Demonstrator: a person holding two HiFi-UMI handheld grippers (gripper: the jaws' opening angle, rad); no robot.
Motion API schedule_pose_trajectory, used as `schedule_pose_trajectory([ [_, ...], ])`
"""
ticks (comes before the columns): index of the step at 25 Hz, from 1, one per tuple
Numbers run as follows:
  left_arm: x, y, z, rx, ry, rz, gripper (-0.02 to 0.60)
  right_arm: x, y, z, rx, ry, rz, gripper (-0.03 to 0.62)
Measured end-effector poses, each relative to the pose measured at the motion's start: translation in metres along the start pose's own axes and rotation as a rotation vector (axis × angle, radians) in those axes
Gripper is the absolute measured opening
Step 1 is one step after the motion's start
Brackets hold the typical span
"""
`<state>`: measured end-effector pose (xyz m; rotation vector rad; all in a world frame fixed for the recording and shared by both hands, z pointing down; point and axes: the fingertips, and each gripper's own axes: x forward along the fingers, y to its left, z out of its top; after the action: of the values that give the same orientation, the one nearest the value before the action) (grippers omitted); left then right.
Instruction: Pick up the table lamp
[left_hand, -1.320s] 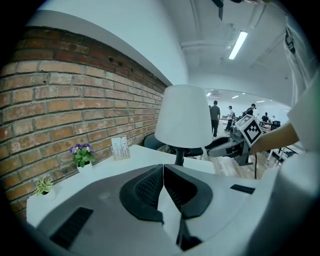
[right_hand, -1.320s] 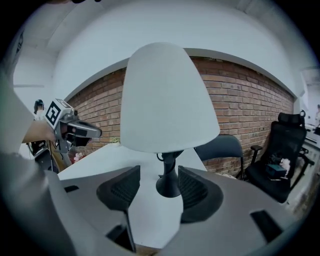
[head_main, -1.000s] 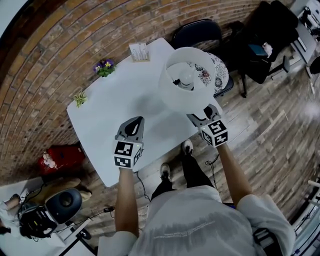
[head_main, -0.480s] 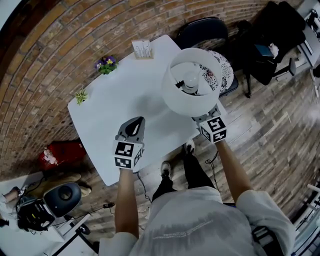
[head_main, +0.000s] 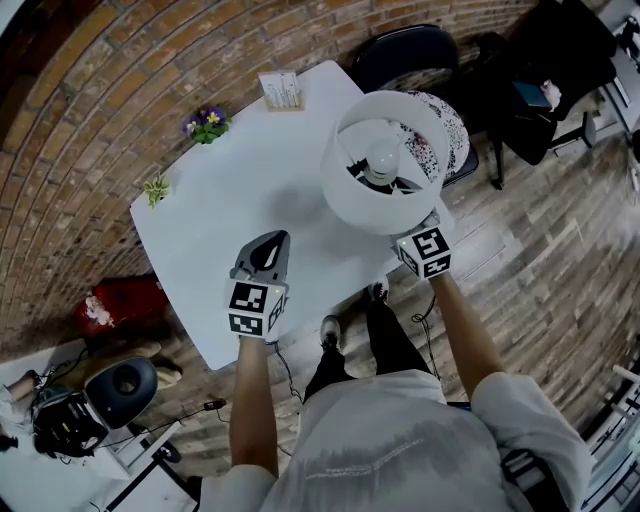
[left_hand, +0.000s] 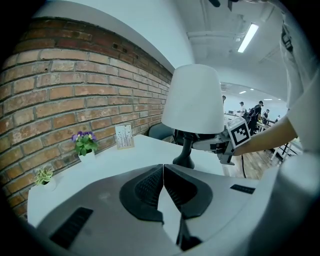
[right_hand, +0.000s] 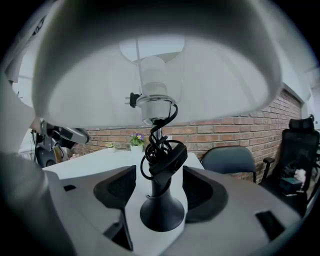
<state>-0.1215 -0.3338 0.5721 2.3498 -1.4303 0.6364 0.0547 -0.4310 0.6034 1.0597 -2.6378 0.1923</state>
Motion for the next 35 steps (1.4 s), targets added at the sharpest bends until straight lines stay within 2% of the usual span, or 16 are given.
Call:
schedule_pose_trajectory([
  [6, 0.002, 0.003, -0.004, -0.008, 0.008, 0.002, 0.014, 0.009, 0.004, -0.009, -0.045, 0.032, 0.025, 0.307],
  [20, 0.002, 0.005, -0.014, -0.013, 0.026, 0.003, 0.014, 0.025, 0.003, -0.009, -0.054, 0.001, 0.031, 0.31],
  [25, 0.001, 0.005, -0.017, -0.016, 0.034, 0.007, 0.014, 0.025, -0.001, -0.004, -0.047, -0.015, 0.007, 0.218],
  [35, -0.001, 0.002, -0.019, -0.017, 0.04, 0.009, 0.014, 0.032, 0.0, -0.008, -0.038, -0.016, 0.014, 0.224],
])
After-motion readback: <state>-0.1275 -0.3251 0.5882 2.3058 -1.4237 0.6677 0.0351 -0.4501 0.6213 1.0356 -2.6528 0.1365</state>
